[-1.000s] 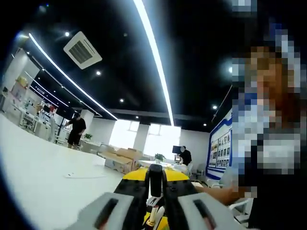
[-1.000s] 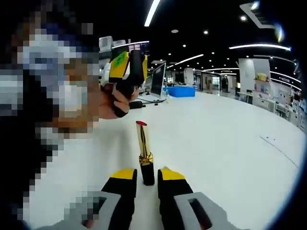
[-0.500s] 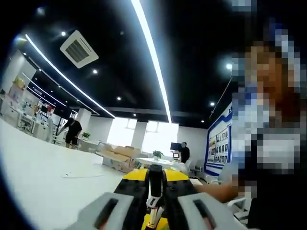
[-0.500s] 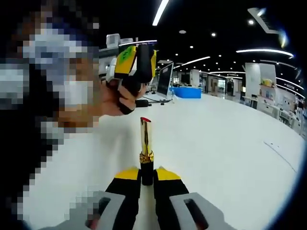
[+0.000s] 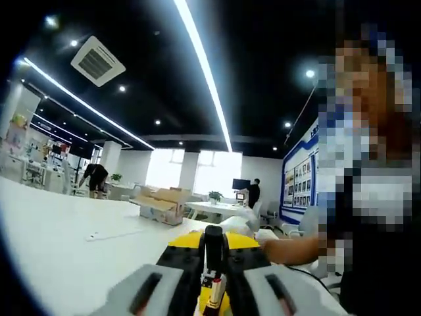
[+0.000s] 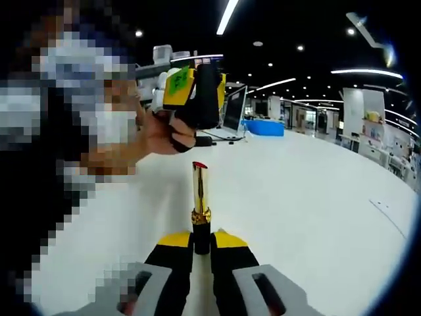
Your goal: Unscrew the lipstick cap, remove the lipstick, and put the cap back on the lipstick
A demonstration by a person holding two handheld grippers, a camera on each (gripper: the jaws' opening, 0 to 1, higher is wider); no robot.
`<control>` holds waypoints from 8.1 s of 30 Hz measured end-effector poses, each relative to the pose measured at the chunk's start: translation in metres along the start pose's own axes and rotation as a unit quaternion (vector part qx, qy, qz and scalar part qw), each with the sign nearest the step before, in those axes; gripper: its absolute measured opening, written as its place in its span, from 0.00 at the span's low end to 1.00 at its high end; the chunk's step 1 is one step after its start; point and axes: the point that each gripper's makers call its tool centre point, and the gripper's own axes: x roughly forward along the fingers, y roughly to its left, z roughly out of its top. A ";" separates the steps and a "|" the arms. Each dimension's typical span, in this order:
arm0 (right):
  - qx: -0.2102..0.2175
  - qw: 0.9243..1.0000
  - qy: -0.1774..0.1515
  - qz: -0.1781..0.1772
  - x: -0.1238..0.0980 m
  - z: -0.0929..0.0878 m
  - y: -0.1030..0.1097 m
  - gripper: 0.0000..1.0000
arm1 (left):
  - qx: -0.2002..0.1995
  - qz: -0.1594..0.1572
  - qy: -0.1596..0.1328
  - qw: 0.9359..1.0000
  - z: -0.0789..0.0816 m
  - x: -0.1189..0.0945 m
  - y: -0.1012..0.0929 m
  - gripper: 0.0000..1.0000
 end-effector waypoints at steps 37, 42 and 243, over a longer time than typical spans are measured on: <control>0.000 1.000 0.004 0.005 -0.002 0.000 -0.004 0.10 | 0.026 -0.035 0.133 0.990 -0.012 0.018 -0.008 0.13; 0.000 1.000 0.003 0.005 -0.002 0.000 -0.005 0.10 | 0.039 -0.039 0.158 0.986 -0.023 0.018 -0.014 0.13; 0.013 1.000 -0.014 -0.008 -0.016 0.014 0.001 0.65 | -0.024 -0.023 0.227 0.973 -0.109 0.019 0.005 0.54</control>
